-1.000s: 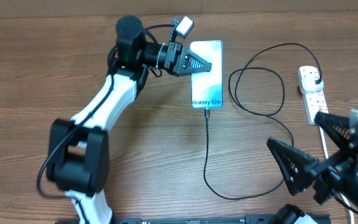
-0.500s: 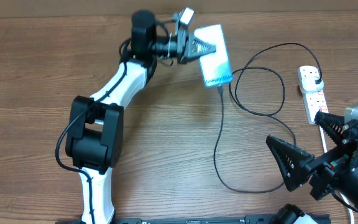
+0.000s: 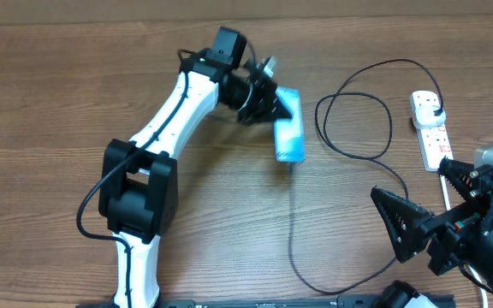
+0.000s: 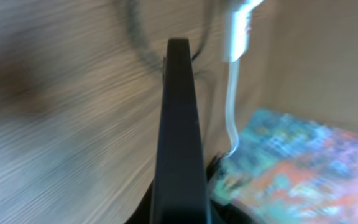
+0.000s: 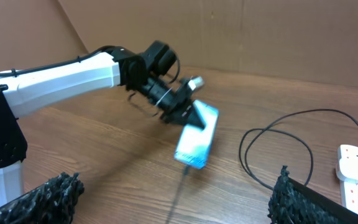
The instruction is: Plug charger to phone and switch on socket
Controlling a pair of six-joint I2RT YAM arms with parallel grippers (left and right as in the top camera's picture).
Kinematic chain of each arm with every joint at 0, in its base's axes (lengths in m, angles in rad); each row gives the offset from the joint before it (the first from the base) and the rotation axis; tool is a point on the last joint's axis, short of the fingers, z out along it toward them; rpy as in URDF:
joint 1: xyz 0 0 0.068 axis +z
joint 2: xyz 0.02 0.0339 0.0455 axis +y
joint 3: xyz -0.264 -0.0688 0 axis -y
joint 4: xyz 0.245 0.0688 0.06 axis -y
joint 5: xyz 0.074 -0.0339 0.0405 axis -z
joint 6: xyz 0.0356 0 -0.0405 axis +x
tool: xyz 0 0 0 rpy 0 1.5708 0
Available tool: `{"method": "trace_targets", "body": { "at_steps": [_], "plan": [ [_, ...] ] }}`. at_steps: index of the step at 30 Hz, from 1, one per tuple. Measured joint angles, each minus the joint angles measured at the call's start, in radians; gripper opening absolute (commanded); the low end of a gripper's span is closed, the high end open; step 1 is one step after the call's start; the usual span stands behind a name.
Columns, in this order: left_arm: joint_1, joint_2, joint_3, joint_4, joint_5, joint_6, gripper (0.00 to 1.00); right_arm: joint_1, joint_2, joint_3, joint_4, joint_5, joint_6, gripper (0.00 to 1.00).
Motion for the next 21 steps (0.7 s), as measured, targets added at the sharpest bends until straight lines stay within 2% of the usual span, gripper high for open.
{"method": "trace_targets", "body": {
  "at_steps": [4,9,14,21],
  "plan": [
    [0.053,0.0,0.0,-0.178,-0.068,0.211,0.04,-0.001,0.0,-0.015,0.049,0.004,0.002,1.0],
    [0.127,0.0,0.0,-0.197,-0.066,0.377,0.04,-0.004,-0.001,-0.098,0.179,0.003,0.011,1.0],
    [0.147,0.034,0.003,-0.19,-0.005,0.476,0.04,-0.004,0.004,-0.212,0.249,0.002,0.046,1.0],
    [0.137,0.172,0.003,-0.189,0.025,0.515,0.04,-0.003,0.047,-0.266,0.261,0.001,0.097,1.0]
  ]
}}
